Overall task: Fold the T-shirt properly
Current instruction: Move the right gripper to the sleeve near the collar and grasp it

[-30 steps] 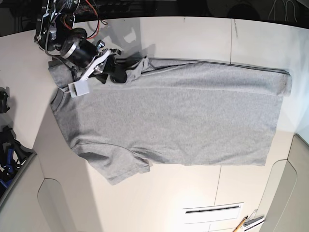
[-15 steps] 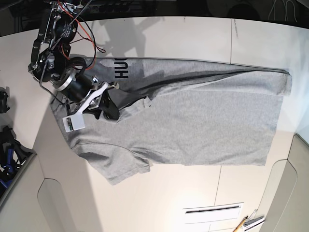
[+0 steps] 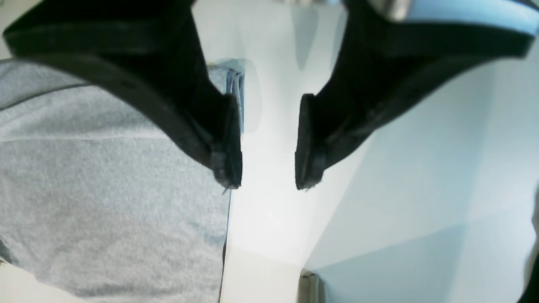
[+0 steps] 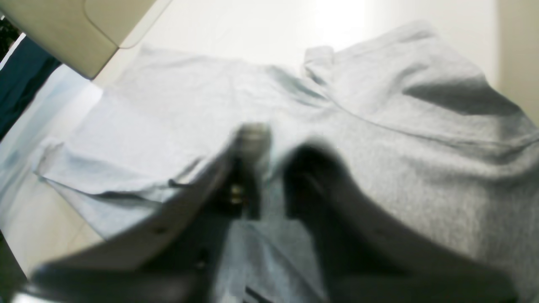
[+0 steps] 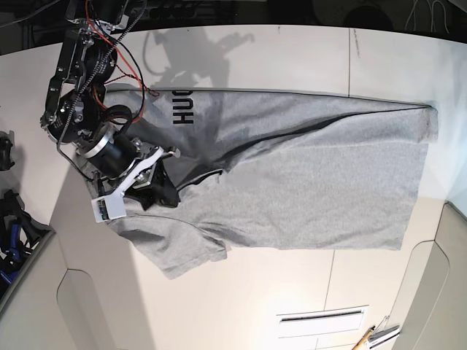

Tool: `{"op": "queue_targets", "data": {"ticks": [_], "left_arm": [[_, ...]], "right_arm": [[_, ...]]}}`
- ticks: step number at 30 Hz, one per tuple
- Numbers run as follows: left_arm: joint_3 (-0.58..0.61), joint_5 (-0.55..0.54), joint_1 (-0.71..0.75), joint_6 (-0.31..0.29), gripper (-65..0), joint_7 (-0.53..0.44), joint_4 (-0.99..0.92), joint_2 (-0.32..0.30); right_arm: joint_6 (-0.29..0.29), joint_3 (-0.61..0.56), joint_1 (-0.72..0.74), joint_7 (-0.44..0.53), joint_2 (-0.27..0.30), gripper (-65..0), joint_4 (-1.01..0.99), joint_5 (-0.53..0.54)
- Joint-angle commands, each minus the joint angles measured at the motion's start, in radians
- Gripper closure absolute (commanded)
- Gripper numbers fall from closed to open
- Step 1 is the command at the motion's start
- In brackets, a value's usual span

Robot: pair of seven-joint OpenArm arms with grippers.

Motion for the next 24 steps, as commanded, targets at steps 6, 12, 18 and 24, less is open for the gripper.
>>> {"op": "queue_targets", "data": {"ticks": [6, 12, 18, 24], "left_arm": [[-0.01, -0.017, -0.011, -0.009, -25.4, -0.021, 0.016, -0.034], [-0.01, -0.019, -0.01, -0.009, -25.4, -0.021, 0.016, -0.032], [-0.008, -0.094, -0.011, -0.009, -25.4, 0.003, 0.016, -0.022], [0.002, -0.148, -0.011, -0.009, -14.2, 0.029, 0.016, -0.022]], "right_arm": [[0.006, -0.002, 0.016, 0.061, 0.002, -21.3, 0.013, 0.016], [0.006, -0.001, 0.017, 0.061, 0.008, -20.0, 0.013, -0.007], [0.006, 0.018, 0.015, -0.037, 0.031, 0.0, 0.031, -0.006], [0.006, 0.068, -0.047, -0.156, 0.035, 0.0, 0.14, 0.043]]}}
